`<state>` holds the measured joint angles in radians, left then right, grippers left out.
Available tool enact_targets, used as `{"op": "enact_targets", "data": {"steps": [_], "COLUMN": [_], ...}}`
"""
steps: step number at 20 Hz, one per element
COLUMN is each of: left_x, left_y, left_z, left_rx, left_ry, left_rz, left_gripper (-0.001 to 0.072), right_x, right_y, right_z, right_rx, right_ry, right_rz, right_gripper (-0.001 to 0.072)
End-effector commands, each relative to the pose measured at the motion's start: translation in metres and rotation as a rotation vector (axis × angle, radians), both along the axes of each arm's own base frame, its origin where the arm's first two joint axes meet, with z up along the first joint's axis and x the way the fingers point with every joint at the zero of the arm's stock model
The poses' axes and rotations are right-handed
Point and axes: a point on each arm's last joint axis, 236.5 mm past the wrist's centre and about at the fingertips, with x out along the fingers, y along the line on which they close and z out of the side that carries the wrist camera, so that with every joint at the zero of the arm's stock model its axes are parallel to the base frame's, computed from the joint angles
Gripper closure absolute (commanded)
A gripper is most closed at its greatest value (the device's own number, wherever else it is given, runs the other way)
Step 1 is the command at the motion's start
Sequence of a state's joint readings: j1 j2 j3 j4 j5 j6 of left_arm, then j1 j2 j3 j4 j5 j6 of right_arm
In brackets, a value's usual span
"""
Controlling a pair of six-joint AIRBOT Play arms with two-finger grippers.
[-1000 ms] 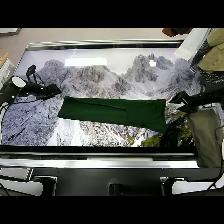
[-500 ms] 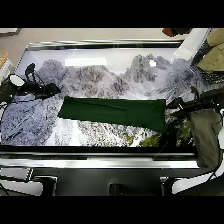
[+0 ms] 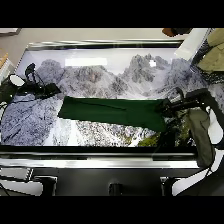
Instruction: Fold the clothes and pants, and hang the long-sleeved shirts on hangers.
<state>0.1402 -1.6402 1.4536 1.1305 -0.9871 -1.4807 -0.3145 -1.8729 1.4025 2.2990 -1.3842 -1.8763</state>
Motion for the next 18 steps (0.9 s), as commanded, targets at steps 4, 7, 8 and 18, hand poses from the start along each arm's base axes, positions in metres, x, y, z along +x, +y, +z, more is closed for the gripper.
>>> {"op": "enact_targets", "data": {"steps": [4,7,8,18], "left_x": [-0.002,-0.013,-0.016,-0.074], "left_y": [-0.016,-0.068,-0.092,-0.366], "left_z": [0.0,-0.008,-0.013,-0.056], "left_rx": [-0.065,-0.188,-0.216,-0.535], "left_ry": [0.028,0.1,0.119,0.265], "left_rz": [0.023,-0.034,-0.066,-0.18], "left_gripper": [0.0399,0.0691,0.0691,0.0693], "right_x": [0.002,0.011,0.013,-0.017], "right_y": [0.014,0.009,0.006,-0.013], "right_z": [0.016,0.061,0.079,0.201], "right_rx": [-0.011,-0.04,-0.056,-0.216], "right_ry": [0.001,-0.028,-0.042,-0.105], "right_rz": [0.002,-0.032,-0.034,-0.051], "right_gripper": [0.0681,0.0681,0.0681,0.0681]}}
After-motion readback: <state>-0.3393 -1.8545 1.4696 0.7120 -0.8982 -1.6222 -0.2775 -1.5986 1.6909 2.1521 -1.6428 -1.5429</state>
